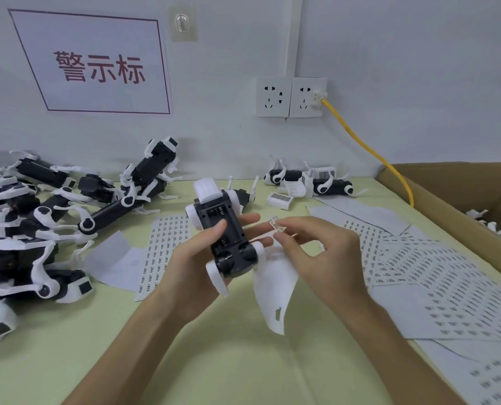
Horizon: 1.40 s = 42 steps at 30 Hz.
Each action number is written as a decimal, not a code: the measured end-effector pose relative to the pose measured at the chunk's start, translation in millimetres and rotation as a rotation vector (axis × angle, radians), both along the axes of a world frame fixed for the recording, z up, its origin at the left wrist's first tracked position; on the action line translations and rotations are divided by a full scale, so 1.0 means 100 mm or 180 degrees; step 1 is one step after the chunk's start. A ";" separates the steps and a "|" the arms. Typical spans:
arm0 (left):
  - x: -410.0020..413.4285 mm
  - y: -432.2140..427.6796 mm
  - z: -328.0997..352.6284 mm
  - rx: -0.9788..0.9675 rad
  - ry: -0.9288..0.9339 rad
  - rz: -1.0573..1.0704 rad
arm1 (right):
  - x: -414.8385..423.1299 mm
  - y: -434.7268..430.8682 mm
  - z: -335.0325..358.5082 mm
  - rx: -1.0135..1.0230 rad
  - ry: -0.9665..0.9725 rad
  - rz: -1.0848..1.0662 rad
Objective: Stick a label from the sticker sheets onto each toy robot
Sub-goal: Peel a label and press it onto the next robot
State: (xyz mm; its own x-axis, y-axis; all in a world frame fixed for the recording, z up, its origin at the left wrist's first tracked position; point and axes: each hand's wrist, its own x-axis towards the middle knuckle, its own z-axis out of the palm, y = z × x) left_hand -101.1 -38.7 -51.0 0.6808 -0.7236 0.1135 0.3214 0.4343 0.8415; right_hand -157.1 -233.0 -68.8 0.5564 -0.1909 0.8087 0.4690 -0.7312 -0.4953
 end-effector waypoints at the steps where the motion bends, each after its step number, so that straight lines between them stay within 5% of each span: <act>1: 0.00 0.00 0.00 0.0006 0.0010 0.0032 | 0.00 0.01 0.00 0.0015 0.0065 0.0033; 8: -0.03 -0.01 0.03 0.0349 -0.0242 0.0180 | -0.01 0.01 0.04 0.0944 0.0438 0.0226; 19: 0.00 -0.04 -0.06 0.0677 -0.0876 0.0063 | -0.03 0.03 0.05 0.0507 0.0245 -0.0114; 32: 0.02 -0.08 -0.11 0.0610 -0.0747 0.0122 | -0.02 0.05 0.02 0.0396 0.0331 -0.0180; 42: 0.14 -0.08 -0.20 0.0598 -0.0553 0.0989 | -0.02 0.03 0.08 0.1222 0.0372 0.0080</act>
